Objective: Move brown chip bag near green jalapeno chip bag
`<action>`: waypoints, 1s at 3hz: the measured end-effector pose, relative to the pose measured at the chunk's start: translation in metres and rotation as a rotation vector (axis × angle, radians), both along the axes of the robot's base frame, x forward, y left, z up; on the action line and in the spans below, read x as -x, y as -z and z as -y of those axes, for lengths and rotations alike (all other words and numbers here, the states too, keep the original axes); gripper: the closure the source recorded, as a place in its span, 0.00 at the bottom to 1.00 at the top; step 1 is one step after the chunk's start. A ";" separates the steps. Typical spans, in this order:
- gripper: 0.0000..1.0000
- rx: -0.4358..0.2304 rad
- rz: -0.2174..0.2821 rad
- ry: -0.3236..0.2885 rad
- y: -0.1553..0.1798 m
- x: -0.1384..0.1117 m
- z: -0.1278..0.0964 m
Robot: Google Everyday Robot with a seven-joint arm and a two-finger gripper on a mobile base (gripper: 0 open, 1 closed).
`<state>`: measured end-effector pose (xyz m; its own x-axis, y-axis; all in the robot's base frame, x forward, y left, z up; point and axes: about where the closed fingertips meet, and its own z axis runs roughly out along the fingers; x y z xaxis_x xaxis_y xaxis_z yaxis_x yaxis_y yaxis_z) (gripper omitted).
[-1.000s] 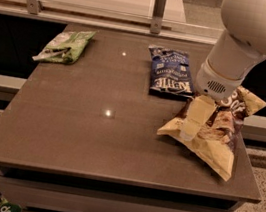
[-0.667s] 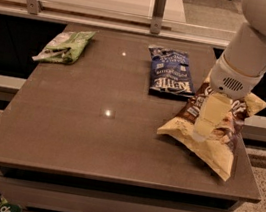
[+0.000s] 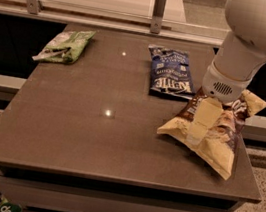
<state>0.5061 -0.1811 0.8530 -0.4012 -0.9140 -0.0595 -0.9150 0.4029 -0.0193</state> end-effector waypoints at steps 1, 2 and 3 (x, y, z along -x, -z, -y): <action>0.00 0.054 -0.029 0.047 0.040 -0.015 0.000; 0.19 0.053 -0.024 0.051 0.039 -0.015 0.000; 0.41 0.052 -0.021 0.050 0.040 -0.016 -0.001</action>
Offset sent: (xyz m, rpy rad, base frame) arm 0.0122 0.0007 -0.0335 -0.0446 0.0256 -0.0383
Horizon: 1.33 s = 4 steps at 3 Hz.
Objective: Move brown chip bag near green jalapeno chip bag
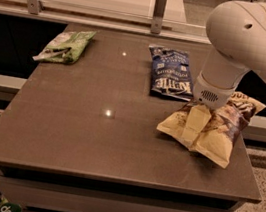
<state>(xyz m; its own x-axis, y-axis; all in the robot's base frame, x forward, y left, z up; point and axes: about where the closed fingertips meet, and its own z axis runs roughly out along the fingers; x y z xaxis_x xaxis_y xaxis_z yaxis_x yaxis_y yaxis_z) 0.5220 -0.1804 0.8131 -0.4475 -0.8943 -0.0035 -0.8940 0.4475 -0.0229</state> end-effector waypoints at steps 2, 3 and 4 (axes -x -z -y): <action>0.87 0.000 0.000 0.000 -0.009 0.000 0.000; 1.00 0.000 0.000 0.000 -0.009 0.000 0.000; 1.00 0.000 0.000 0.000 -0.010 0.000 0.000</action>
Offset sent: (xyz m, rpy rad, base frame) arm 0.0000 0.0000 0.0049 0.0000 0.0000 0.0000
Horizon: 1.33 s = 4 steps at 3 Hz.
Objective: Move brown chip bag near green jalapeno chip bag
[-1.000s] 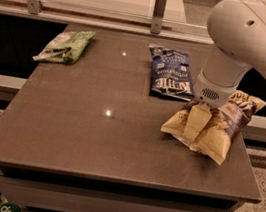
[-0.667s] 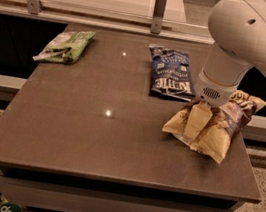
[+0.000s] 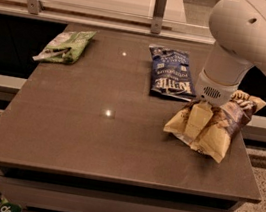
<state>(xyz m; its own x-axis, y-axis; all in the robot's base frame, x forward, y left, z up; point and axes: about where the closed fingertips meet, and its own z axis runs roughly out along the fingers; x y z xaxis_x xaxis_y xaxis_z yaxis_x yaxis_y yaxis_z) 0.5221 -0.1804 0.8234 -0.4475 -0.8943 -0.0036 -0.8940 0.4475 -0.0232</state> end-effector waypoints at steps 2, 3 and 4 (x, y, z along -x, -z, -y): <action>1.00 0.031 0.049 -0.004 -0.043 0.010 -0.001; 1.00 0.035 0.124 -0.018 -0.093 0.019 -0.002; 1.00 0.005 0.184 -0.047 -0.129 0.023 -0.005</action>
Offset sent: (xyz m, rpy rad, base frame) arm -0.0352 0.0012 0.1304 -0.1019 -0.1283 0.0116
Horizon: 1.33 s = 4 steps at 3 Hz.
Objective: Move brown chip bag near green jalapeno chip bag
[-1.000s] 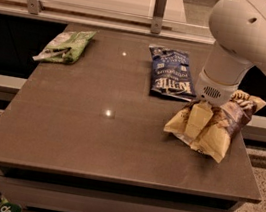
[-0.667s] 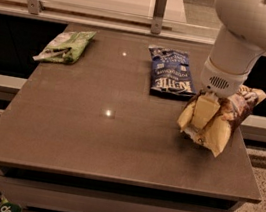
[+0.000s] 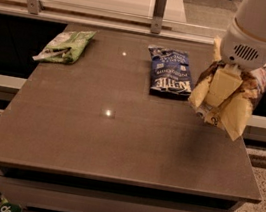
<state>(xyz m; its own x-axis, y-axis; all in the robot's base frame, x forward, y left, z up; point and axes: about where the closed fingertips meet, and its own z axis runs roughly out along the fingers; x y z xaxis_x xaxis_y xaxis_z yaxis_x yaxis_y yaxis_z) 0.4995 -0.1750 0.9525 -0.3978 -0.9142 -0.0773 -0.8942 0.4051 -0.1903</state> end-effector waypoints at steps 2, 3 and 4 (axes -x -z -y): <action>1.00 -0.188 0.066 -0.174 -0.027 -0.015 -0.029; 1.00 -0.344 0.055 -0.313 -0.033 -0.012 -0.067; 1.00 -0.369 0.060 -0.326 -0.036 -0.011 -0.074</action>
Offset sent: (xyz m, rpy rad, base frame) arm 0.0094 0.0709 0.0407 0.4132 -0.0435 0.3975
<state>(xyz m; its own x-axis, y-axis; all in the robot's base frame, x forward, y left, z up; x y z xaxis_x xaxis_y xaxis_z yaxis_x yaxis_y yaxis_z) 0.5103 -0.1006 0.9886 -0.0805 -0.8977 -0.4332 -0.9775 0.1560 -0.1418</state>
